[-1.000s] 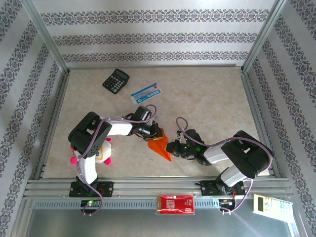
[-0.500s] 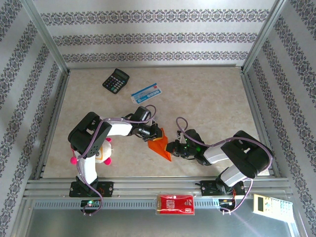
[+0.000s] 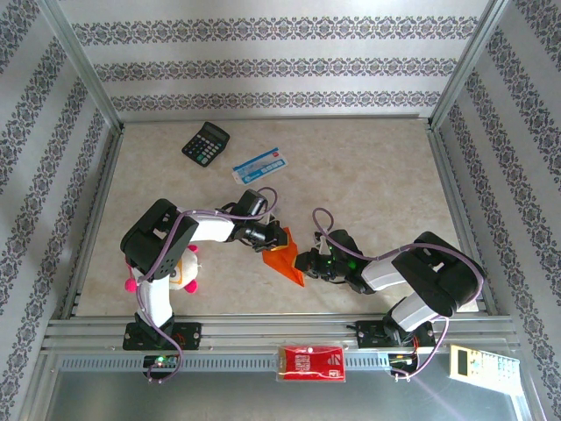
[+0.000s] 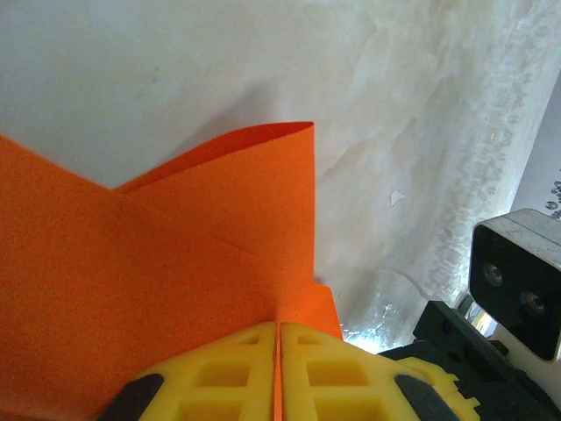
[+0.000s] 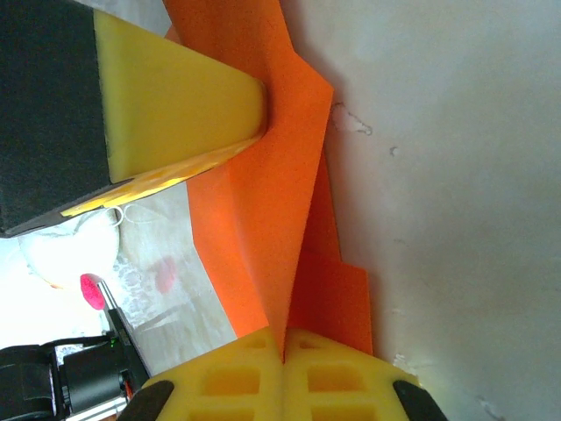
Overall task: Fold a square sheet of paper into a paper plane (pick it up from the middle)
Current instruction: Fourth fold the wing at the center of the table.
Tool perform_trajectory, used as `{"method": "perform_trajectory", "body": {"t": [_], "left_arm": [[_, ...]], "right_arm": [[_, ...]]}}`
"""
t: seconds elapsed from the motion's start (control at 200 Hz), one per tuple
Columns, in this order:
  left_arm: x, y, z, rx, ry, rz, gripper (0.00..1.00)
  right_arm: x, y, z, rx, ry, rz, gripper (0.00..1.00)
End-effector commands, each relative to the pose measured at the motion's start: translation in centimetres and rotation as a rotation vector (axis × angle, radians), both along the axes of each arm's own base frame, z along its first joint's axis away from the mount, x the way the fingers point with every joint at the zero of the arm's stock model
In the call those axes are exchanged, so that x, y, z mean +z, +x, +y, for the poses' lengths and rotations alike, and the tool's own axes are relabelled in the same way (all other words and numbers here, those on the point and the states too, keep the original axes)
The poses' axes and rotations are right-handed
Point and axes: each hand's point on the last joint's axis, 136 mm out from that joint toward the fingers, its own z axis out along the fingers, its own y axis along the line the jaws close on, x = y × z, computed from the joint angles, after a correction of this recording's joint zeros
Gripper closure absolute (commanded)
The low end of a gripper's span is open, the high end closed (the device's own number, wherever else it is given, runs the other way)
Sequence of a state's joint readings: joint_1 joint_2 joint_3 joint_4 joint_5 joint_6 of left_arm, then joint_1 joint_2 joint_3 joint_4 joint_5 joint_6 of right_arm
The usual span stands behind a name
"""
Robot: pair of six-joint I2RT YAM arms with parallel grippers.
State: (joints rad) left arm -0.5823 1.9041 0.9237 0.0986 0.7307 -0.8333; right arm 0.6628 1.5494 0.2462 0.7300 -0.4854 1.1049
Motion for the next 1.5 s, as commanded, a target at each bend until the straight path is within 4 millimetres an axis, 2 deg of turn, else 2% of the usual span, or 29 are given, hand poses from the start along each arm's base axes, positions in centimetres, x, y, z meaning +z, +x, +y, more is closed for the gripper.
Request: {"method": "perform_trajectory", "body": {"t": [0.0,0.295,0.555,0.839,1.044,1.279,1.494], "left_arm": [[-3.2,-0.9,2.2,0.013,0.093,0.052,0.88],[-4.3,-1.2,2.7,0.002,0.121,0.062,0.88],[-4.2,-1.2,2.7,-0.008,0.121,0.059,0.88],[-4.2,-1.1,2.8,-0.012,0.129,0.053,0.88],[-4.5,-1.1,3.1,-0.024,0.143,0.04,0.89],[-4.7,-1.0,3.1,-0.036,0.133,0.029,0.89],[-4.3,-0.9,2.8,-0.04,0.112,0.021,0.89]], "right_arm": [[-2.5,-0.4,-1.9,-0.054,-0.099,0.055,0.93],[-1.3,-0.9,-1.7,-0.032,-0.071,0.052,0.9],[-1.0,-1.8,-1.7,0.014,-0.079,0.053,0.89],[-0.8,-2.3,-1.4,0.055,-0.07,0.05,1.0],[-0.2,-2.5,-1.6,0.064,-0.073,0.047,1.0],[0.0,-2.8,-1.5,0.086,-0.075,0.055,0.99],[0.1,-2.8,-1.4,0.111,-0.08,0.057,0.89]]}}
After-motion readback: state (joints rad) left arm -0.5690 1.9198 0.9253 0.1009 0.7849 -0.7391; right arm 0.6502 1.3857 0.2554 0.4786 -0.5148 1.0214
